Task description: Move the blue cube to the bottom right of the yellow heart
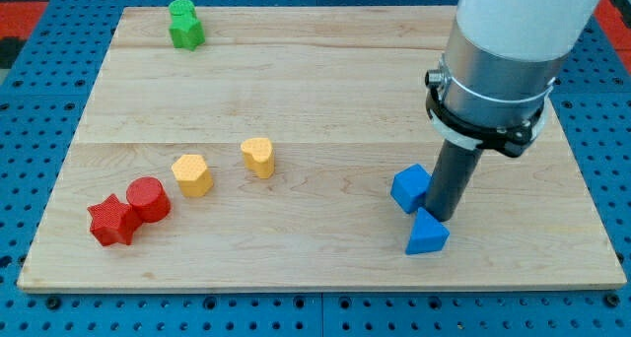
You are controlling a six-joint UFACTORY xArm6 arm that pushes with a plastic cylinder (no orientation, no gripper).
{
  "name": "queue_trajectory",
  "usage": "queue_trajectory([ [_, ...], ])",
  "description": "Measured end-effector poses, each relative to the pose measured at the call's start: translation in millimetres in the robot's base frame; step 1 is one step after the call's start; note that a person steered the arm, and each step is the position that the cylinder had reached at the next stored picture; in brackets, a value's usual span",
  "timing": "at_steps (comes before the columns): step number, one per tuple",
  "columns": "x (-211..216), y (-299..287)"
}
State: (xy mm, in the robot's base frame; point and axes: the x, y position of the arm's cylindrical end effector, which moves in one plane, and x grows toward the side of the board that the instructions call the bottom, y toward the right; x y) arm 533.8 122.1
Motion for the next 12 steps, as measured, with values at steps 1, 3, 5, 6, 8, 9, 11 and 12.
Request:
queue_trajectory([
  [1, -14, 2],
  [3, -27, 10],
  [5, -21, -47],
  [6, -38, -35],
  [8, -37, -45],
  [9, -9, -92],
  [11, -25, -25],
  [12, -43, -16],
])
